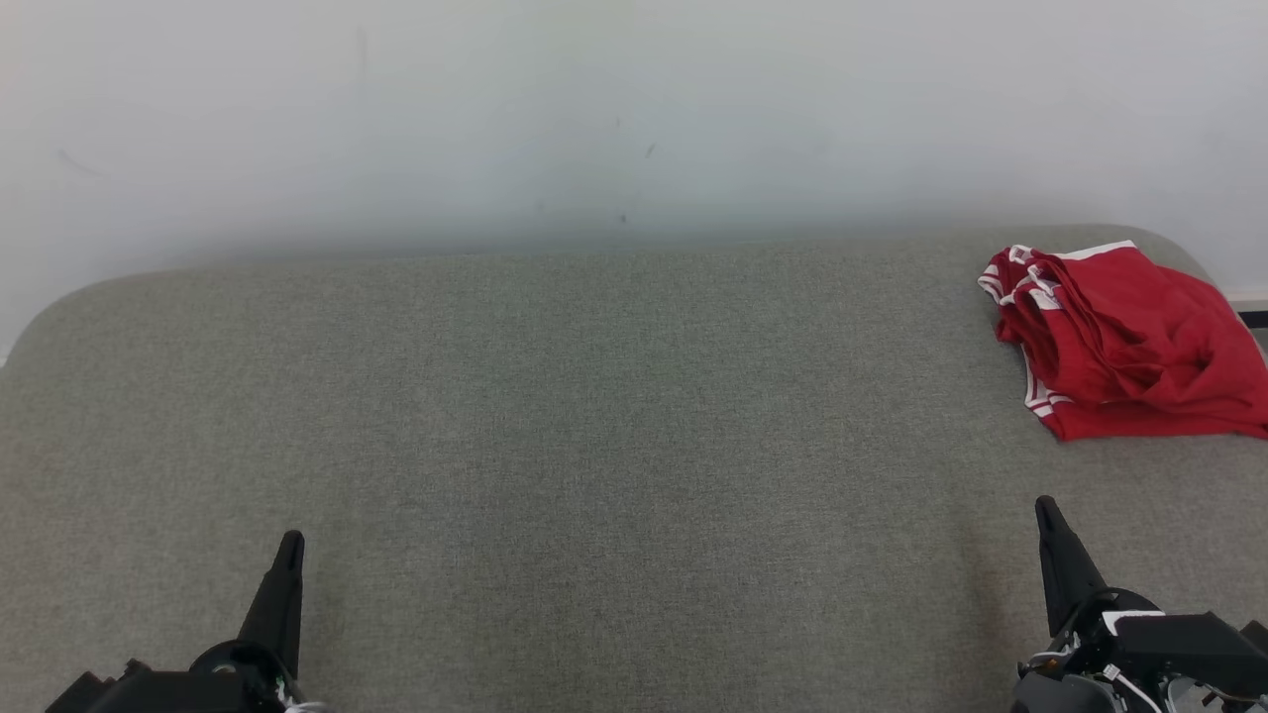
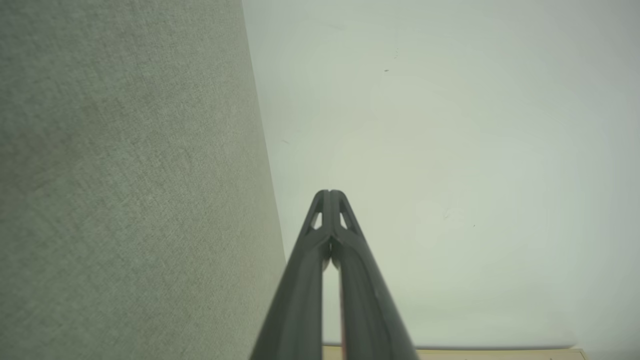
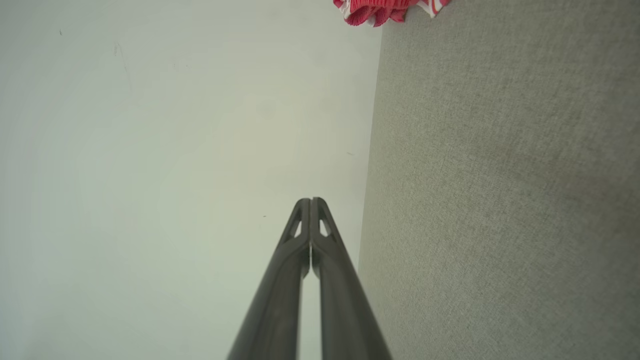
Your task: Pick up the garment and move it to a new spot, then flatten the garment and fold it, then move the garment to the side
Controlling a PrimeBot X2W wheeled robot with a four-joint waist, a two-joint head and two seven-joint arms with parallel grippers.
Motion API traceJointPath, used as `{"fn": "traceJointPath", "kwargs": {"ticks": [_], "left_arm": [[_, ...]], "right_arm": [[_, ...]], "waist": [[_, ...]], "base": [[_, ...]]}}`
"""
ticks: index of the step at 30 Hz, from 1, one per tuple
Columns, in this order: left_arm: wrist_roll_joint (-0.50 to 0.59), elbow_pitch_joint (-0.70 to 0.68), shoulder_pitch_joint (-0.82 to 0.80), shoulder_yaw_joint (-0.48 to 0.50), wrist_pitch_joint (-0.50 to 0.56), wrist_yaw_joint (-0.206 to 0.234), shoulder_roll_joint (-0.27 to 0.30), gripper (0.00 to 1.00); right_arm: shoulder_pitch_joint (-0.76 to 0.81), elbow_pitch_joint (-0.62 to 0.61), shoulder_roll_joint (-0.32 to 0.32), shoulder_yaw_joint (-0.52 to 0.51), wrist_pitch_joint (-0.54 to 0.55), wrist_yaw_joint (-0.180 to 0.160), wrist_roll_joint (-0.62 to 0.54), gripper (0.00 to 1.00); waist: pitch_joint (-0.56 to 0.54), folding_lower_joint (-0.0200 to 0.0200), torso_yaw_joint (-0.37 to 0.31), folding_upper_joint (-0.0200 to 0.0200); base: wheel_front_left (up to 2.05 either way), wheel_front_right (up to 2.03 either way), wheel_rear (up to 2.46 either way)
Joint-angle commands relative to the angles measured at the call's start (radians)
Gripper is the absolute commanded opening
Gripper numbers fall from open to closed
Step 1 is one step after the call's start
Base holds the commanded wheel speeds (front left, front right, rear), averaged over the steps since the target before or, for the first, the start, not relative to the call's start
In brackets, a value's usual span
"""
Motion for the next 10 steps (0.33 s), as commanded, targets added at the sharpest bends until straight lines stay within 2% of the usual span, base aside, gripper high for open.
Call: {"fn": "traceJointPath", "kwargs": {"ticks": [1,10], "left_arm": [[-0.004,0.003,-0.010,0.003,0.002,-0.001,-0.001,0.00],[-0.004,0.003,-0.010,0.003,0.002,-0.001,-0.001,0.00]], "right_arm": [[-0.007,0.000,0.002,-0.003,0.003,-0.002,-0.002,0.00],[-0.007,0.001,0.003,-0.004,0.004,-0.002,-0.004,0.00]], "waist": [[0.000,-0.0001,0.000,-0.0001],[0.000,-0.0001,0.000,-0.0001]], "base": [[0.00,0.00,0.00],[0.00,0.00,0.00]]}}
